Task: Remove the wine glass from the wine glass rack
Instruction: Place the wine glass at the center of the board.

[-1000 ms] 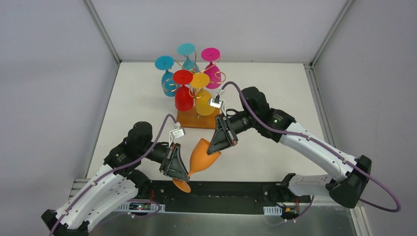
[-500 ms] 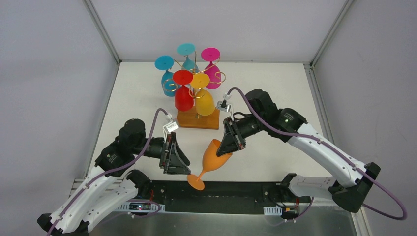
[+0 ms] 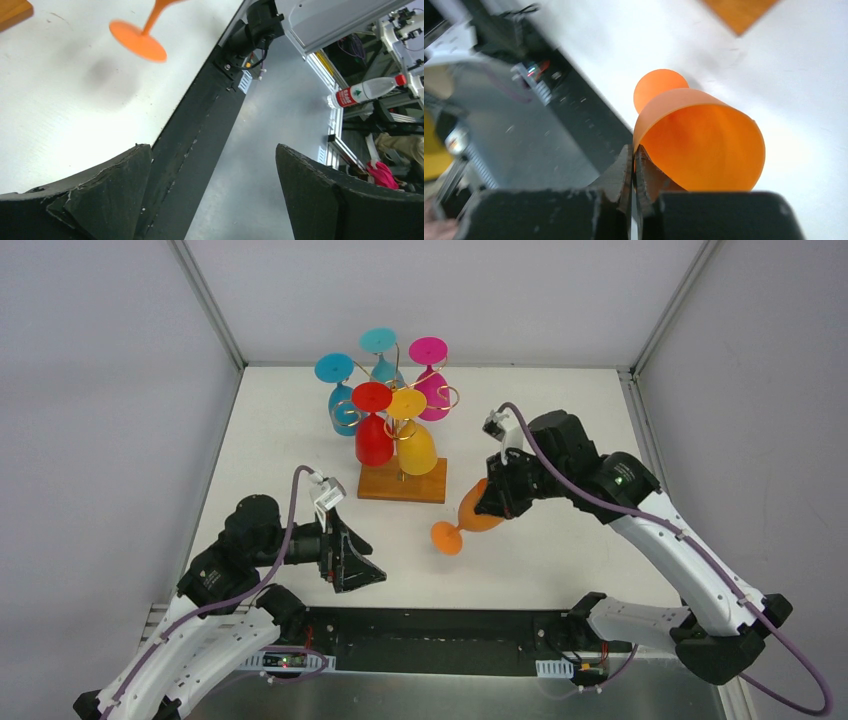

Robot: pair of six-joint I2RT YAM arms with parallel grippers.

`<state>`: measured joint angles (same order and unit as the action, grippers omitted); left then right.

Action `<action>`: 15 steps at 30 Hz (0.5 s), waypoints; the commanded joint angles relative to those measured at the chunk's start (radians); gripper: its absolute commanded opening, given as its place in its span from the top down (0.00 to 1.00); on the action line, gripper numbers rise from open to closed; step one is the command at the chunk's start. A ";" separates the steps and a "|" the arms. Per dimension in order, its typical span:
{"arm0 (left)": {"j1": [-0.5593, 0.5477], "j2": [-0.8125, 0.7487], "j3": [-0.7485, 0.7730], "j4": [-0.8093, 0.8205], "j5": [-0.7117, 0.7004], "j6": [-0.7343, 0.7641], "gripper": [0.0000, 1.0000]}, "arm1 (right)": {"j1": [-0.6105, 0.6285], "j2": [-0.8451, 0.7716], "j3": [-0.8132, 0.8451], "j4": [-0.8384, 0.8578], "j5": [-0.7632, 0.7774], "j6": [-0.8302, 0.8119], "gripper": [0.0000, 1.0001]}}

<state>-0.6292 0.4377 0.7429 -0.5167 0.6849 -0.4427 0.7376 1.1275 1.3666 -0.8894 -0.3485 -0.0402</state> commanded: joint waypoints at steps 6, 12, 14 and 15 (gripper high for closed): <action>-0.006 0.036 0.010 -0.023 -0.082 0.044 0.01 | -0.111 0.144 0.125 -0.023 0.458 0.038 1.00; -0.006 0.044 0.016 -0.048 -0.103 0.061 0.01 | -0.208 0.267 0.187 0.020 0.601 0.038 1.00; -0.006 0.040 0.016 -0.053 -0.111 0.062 0.01 | -0.248 0.294 0.196 0.056 0.612 0.038 1.00; -0.006 0.041 0.017 -0.057 -0.120 0.064 0.01 | -0.270 0.307 0.201 0.072 0.617 0.038 1.00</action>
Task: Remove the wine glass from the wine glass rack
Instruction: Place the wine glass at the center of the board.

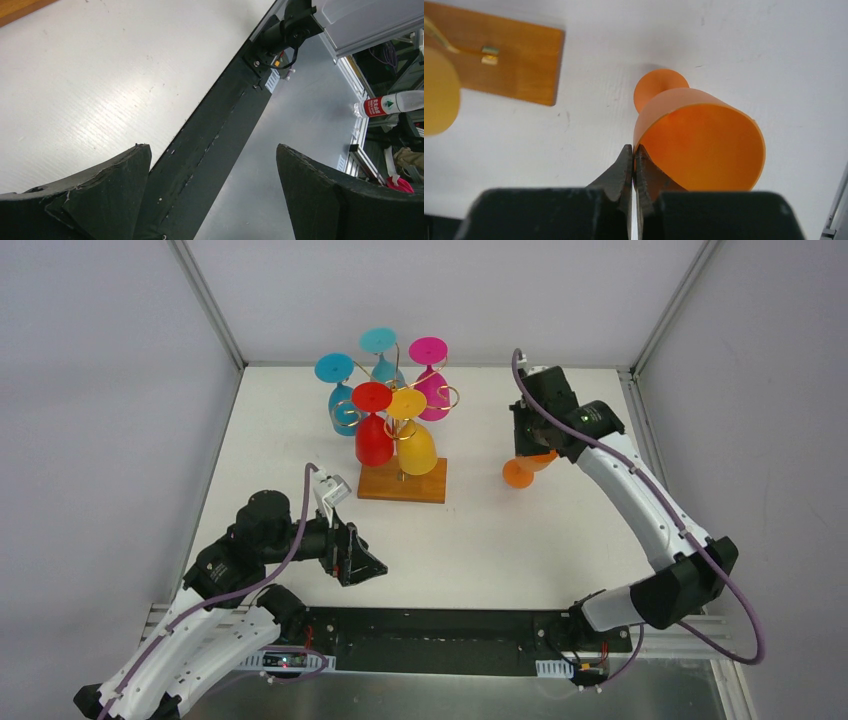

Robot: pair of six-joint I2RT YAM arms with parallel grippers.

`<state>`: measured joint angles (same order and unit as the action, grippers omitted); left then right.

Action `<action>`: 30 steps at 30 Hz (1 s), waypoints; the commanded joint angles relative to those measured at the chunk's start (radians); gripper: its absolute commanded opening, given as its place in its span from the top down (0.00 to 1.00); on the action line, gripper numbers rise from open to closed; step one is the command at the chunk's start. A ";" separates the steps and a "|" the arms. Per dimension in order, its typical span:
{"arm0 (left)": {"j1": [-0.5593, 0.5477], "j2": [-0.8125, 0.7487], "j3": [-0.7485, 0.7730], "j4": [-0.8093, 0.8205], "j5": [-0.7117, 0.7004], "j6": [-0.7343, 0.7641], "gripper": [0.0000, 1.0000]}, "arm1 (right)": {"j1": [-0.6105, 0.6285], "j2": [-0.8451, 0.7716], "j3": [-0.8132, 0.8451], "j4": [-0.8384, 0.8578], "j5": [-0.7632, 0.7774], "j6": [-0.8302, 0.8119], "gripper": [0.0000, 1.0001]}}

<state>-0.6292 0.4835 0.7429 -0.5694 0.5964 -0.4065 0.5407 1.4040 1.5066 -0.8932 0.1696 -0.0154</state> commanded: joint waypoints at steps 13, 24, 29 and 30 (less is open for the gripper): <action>-0.006 0.006 0.024 -0.032 -0.085 0.038 0.01 | -0.248 0.302 0.358 0.080 0.074 0.061 1.00; -0.006 -0.013 0.027 -0.040 -0.110 0.040 0.01 | -0.323 0.555 0.625 -0.026 0.079 0.052 1.00; -0.005 -0.013 0.027 -0.041 -0.111 0.040 0.01 | -0.346 0.629 0.692 -0.047 0.048 0.064 1.00; -0.005 -0.013 0.027 -0.042 -0.112 0.040 0.01 | -0.348 0.648 0.711 -0.061 0.047 0.063 1.00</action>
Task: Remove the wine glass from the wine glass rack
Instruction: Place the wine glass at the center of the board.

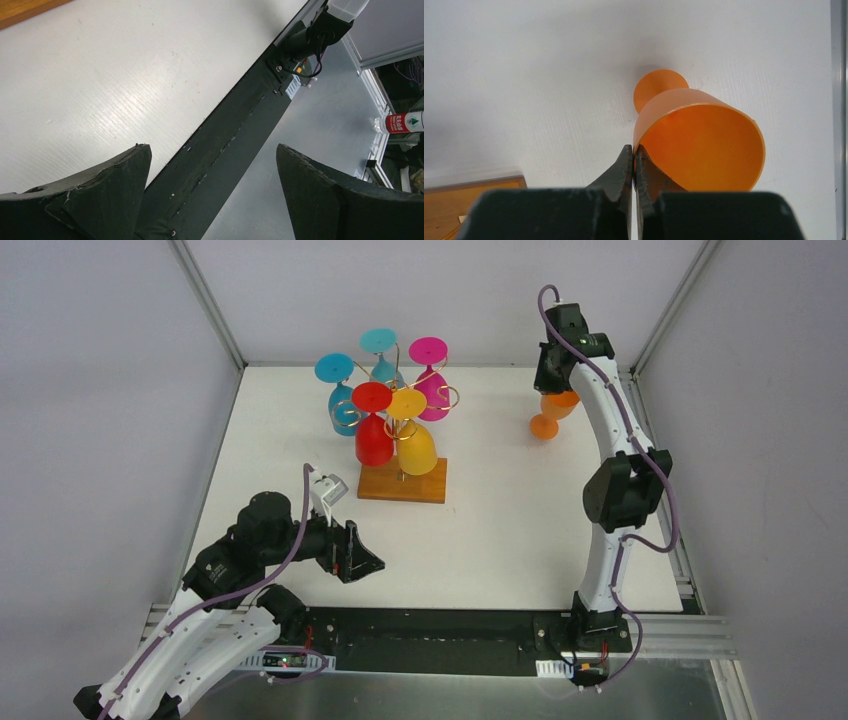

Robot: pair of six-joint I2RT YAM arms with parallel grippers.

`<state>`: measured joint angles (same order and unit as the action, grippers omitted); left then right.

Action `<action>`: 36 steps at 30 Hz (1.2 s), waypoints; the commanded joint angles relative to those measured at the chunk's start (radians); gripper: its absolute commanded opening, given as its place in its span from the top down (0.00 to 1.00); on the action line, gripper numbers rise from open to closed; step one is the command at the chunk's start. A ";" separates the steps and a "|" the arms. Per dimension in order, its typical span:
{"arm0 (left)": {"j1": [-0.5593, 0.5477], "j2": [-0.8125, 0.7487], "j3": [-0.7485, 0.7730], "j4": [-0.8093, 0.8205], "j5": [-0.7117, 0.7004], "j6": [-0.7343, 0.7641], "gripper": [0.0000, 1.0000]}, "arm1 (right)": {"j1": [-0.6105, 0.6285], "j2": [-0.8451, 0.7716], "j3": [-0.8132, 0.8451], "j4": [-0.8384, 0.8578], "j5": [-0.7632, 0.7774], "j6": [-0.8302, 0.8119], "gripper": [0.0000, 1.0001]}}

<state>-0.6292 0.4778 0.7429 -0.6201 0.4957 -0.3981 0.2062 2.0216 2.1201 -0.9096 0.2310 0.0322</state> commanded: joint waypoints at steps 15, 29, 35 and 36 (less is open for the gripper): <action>-0.004 -0.010 0.029 0.003 -0.026 0.030 0.01 | -0.024 0.157 0.171 -0.073 -0.019 0.015 1.00; -0.004 -0.007 0.030 0.002 -0.028 0.031 0.01 | -0.025 0.197 0.219 -0.091 -0.027 0.024 0.82; -0.004 -0.001 0.031 0.002 -0.025 0.031 0.01 | -0.025 0.189 0.232 -0.091 -0.025 0.025 0.62; -0.004 -0.002 0.031 0.001 -0.026 0.031 0.01 | -0.024 0.185 0.239 -0.091 -0.027 0.026 0.61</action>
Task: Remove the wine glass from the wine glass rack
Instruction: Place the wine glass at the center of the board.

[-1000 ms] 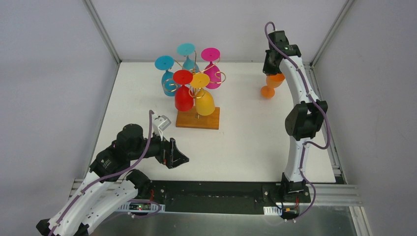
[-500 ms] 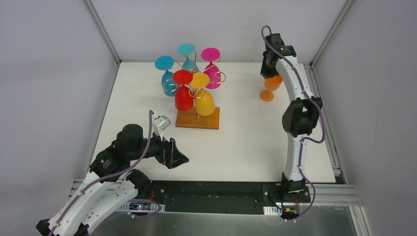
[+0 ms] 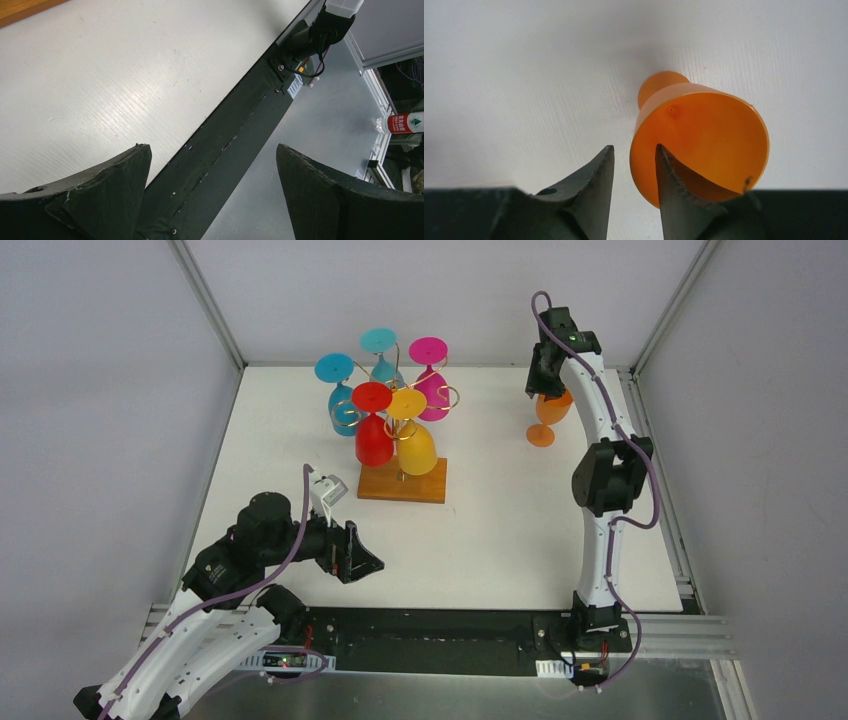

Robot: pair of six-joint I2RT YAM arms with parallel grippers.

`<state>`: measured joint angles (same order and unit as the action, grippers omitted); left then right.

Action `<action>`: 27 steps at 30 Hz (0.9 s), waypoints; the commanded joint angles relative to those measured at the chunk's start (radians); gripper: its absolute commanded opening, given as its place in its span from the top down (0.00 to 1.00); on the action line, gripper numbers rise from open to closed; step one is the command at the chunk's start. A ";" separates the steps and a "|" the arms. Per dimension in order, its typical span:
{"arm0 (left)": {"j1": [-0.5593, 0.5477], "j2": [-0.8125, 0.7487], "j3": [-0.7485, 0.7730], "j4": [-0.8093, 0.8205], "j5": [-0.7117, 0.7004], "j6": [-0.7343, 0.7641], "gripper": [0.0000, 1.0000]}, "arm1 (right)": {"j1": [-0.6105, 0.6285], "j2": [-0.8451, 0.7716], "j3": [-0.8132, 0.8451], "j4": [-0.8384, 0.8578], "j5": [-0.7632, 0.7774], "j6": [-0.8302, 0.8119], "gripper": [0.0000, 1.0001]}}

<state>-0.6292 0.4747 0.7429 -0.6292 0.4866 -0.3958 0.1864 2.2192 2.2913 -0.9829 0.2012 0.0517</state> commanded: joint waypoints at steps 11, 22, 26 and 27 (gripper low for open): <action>-0.004 0.017 0.032 0.011 -0.013 0.032 0.01 | 0.018 -0.132 0.111 0.012 0.004 0.019 0.47; -0.003 0.023 0.032 0.011 -0.011 0.032 0.01 | 0.102 -0.278 0.088 0.083 -0.100 0.059 0.39; -0.003 0.025 0.033 0.011 -0.012 0.032 0.01 | 0.122 -0.338 0.059 0.140 -0.167 0.082 0.37; -0.003 0.023 0.032 0.011 -0.011 0.032 0.01 | 0.123 -0.355 0.050 0.154 -0.189 0.090 0.37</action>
<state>-0.6292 0.4911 0.7433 -0.6342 0.4870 -0.3809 0.3027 1.9594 2.3577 -0.9089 0.1005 0.0986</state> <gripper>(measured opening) 0.990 0.624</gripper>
